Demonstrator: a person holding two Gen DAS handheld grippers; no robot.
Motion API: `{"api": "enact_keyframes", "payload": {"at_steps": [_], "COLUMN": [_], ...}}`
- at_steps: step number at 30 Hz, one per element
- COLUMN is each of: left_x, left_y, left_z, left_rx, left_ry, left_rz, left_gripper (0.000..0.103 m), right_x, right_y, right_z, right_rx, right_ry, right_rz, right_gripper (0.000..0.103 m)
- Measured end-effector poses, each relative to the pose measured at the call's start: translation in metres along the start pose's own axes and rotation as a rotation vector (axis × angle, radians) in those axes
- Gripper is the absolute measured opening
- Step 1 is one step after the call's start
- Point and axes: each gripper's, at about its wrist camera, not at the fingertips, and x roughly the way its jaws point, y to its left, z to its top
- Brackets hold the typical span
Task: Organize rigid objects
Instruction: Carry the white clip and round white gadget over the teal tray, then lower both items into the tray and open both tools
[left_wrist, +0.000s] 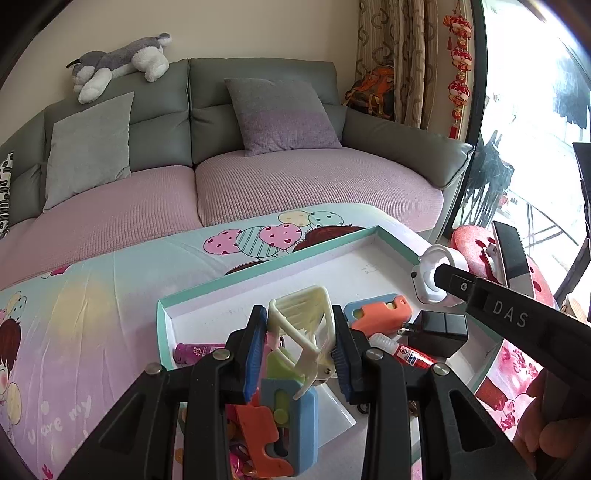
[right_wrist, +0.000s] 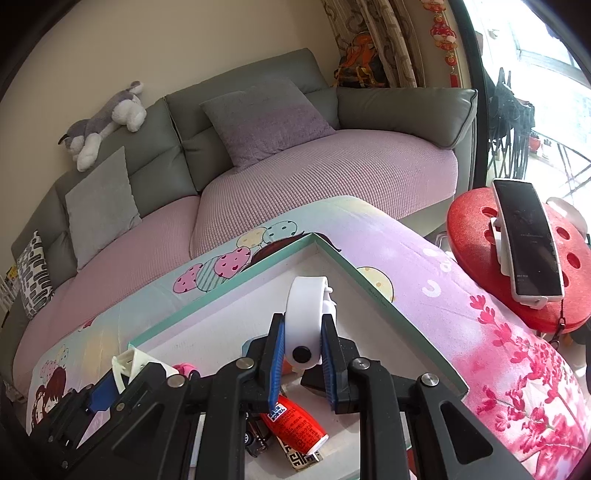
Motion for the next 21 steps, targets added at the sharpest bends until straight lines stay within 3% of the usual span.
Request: {"api": "enact_keyframes", "payload": {"at_steps": [11, 15, 19, 21], "left_x": [0.0, -0.001, -0.004, -0.006], "left_y": [0.005, 0.009, 0.012, 0.014], "left_z": [-0.002, -0.001, 0.0, 0.001], "left_rx": [-0.016, -0.028, -0.04, -0.045], "left_ry": [0.004, 0.002, -0.004, -0.008], "left_rz": [0.015, 0.016, 0.017, 0.02], "left_gripper": [0.036, 0.048, 0.052, 0.056], "right_x": [0.005, 0.005, 0.003, 0.001], "right_y": [0.005, 0.006, 0.008, 0.01], "right_z": [-0.004, -0.004, -0.003, -0.003], "right_rx": [-0.016, -0.021, -0.041, -0.055], "right_ry": [0.022, 0.022, 0.011, -0.002], "right_rz": [0.005, 0.004, -0.013, -0.026], "right_gripper": [0.022, 0.022, 0.023, 0.034]}}
